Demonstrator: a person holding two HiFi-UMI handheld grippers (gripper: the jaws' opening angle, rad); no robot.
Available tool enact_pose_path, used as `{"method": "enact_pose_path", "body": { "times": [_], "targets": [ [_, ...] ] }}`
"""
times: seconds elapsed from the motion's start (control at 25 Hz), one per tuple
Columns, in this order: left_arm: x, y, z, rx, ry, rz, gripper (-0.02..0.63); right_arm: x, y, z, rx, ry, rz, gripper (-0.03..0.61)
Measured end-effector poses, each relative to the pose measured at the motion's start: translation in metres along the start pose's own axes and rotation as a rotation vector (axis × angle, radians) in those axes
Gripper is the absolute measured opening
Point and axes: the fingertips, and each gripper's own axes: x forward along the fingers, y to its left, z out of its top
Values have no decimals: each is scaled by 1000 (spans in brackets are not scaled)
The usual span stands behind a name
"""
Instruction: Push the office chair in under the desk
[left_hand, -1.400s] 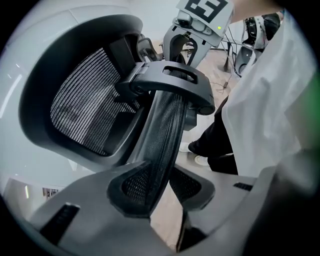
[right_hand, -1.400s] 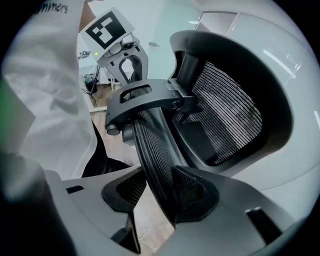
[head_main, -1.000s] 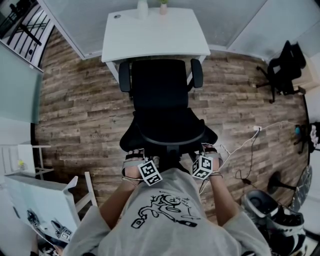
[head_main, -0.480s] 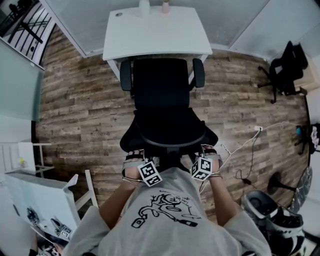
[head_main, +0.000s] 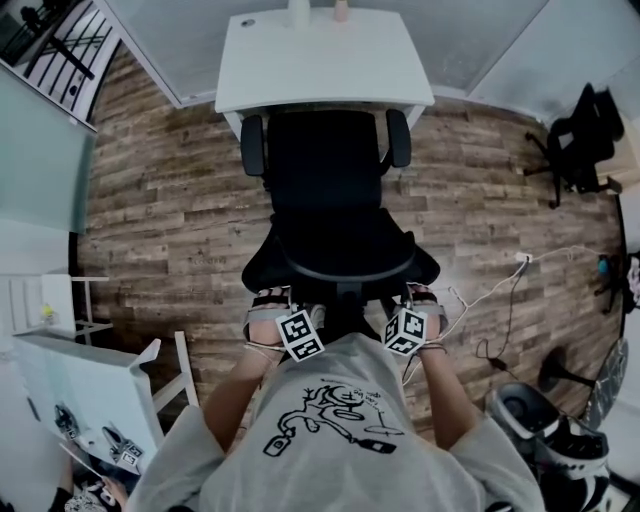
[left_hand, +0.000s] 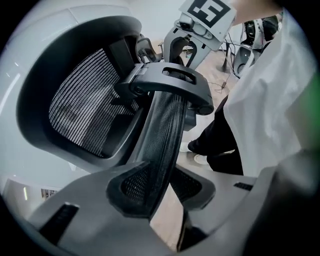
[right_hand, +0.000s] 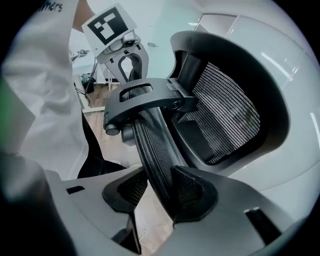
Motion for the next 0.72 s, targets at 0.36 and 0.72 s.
{"method": "enact_pose_path", "body": {
  "times": [0.36,0.72],
  "targets": [
    [7,24,-11,27,-17,-4,123,15,-11,16,20,21,14,170],
    [8,33,-7,31,-32,-10,133,16,-17,16,45,37,28,169]
  ]
}}
